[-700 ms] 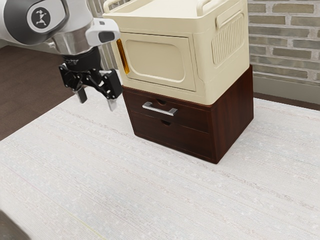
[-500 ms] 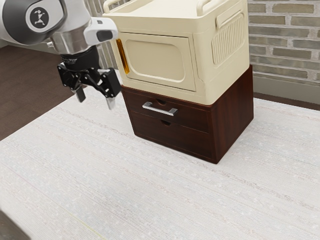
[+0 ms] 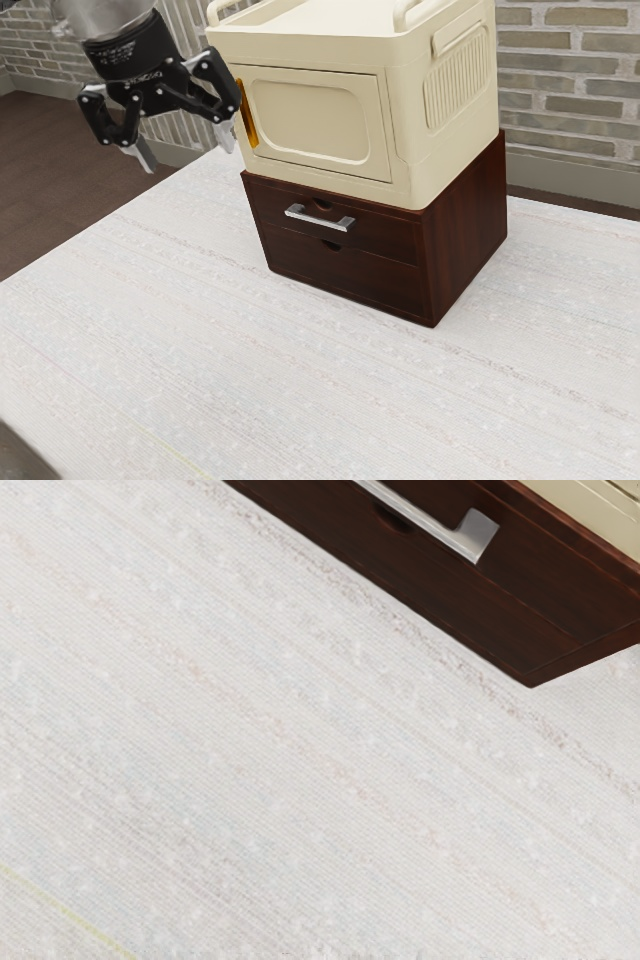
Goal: Pull the drawer handle with one arm to open the drawer
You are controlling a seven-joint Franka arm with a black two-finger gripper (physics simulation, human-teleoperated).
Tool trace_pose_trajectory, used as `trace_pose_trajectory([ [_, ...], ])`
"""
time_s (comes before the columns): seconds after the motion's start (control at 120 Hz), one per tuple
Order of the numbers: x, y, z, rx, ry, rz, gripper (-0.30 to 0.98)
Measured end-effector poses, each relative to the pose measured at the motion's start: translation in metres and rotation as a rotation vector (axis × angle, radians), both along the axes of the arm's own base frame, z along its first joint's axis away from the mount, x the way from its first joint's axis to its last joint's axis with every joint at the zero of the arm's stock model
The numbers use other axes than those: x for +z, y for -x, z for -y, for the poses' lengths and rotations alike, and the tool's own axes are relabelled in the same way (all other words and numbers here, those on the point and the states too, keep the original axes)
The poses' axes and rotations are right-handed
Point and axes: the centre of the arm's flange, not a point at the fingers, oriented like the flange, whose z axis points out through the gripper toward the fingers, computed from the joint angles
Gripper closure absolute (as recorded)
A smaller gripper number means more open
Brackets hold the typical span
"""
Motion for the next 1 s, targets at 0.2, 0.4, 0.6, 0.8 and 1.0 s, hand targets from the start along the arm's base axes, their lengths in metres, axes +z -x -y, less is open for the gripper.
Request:
trace_pose_trajectory([
  [0.2,-0.008,-0.003,0.033,0.221,0.044,-0.032,0.00],
  [0.4,-0.050,-0.017,0.014,0.469,0.050,-0.096,0.00],
  [0.6,-0.114,-0.021,0.009,0.622,0.076,-0.079,0.00],
  [0.8,-0.148,-0.044,0.013,0.713,0.145,0.006,0.00],
  [1.0,-0.163,-0.071,0.011,0.785,0.200,0.080,0.00],
])
